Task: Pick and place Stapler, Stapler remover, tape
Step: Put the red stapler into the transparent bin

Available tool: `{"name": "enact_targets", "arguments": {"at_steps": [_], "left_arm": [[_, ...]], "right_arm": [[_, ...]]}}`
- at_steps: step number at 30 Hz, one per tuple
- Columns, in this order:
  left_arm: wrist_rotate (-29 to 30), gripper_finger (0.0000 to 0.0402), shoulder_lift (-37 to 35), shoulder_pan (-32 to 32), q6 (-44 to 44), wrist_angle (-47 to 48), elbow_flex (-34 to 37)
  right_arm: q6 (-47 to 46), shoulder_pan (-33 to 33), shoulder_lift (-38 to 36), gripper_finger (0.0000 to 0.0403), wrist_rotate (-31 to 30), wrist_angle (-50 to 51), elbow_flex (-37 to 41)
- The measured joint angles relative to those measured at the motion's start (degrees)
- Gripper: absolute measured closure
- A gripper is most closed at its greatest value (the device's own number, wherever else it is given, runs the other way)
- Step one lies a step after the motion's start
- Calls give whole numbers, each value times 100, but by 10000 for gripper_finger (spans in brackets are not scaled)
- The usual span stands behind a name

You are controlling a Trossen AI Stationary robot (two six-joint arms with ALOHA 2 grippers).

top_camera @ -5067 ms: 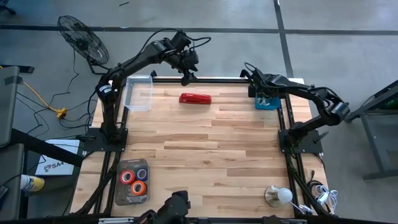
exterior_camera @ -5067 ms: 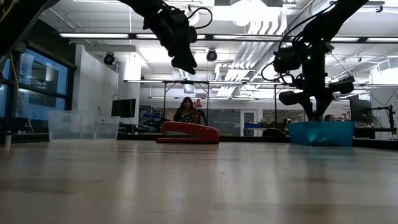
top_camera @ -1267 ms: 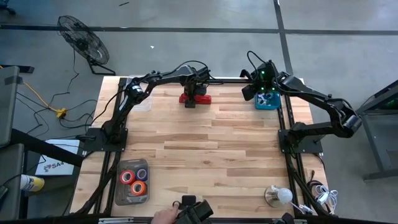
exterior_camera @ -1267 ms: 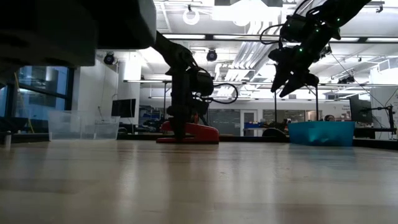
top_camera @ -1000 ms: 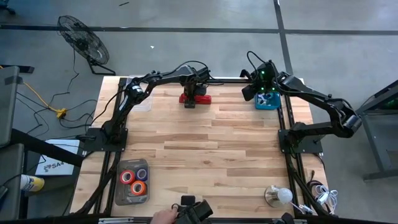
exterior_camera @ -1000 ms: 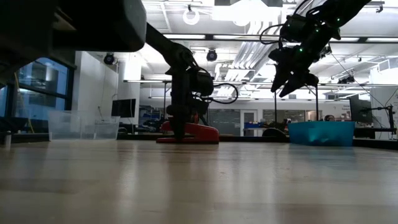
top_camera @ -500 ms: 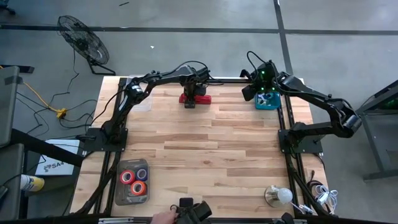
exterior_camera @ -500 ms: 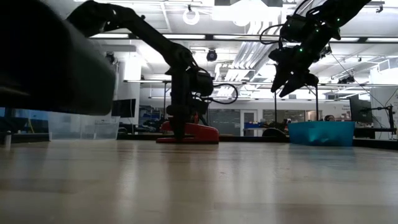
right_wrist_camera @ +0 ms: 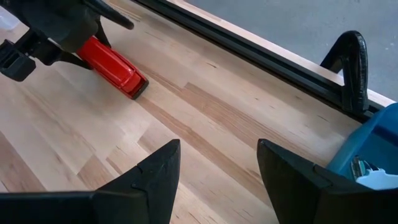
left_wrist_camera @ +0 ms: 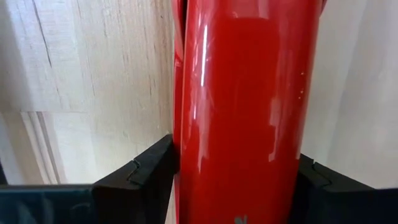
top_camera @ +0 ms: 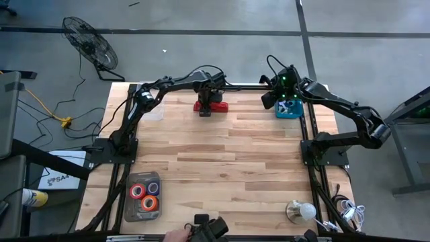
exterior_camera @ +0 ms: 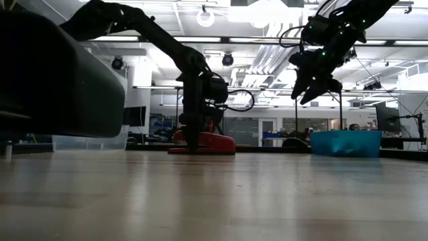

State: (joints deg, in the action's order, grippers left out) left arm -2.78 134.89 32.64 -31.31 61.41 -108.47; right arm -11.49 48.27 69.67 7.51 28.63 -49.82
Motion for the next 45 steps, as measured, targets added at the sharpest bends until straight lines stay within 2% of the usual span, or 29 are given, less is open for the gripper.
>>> {"name": "enact_targets", "arguments": {"at_steps": [14, 29, 33, 45], "left_arm": [[-224, 203, -5, 11, 158, 166, -12], [-1096, 203, 71, 258, 511, 1092, -981], [-1078, 203, 70, 260, 521, 1504, -977], [-878, 203, -184, 262, 1214, 1691, -994]], "right_arm": [[0, 0, -1, 199, 0, -25, 0], [0, -2, 0, 199, 31, -72, 0], [0, -2, 0, 199, 31, -150, 0], [0, -4, 0, 199, 61, -248, 0]]}}
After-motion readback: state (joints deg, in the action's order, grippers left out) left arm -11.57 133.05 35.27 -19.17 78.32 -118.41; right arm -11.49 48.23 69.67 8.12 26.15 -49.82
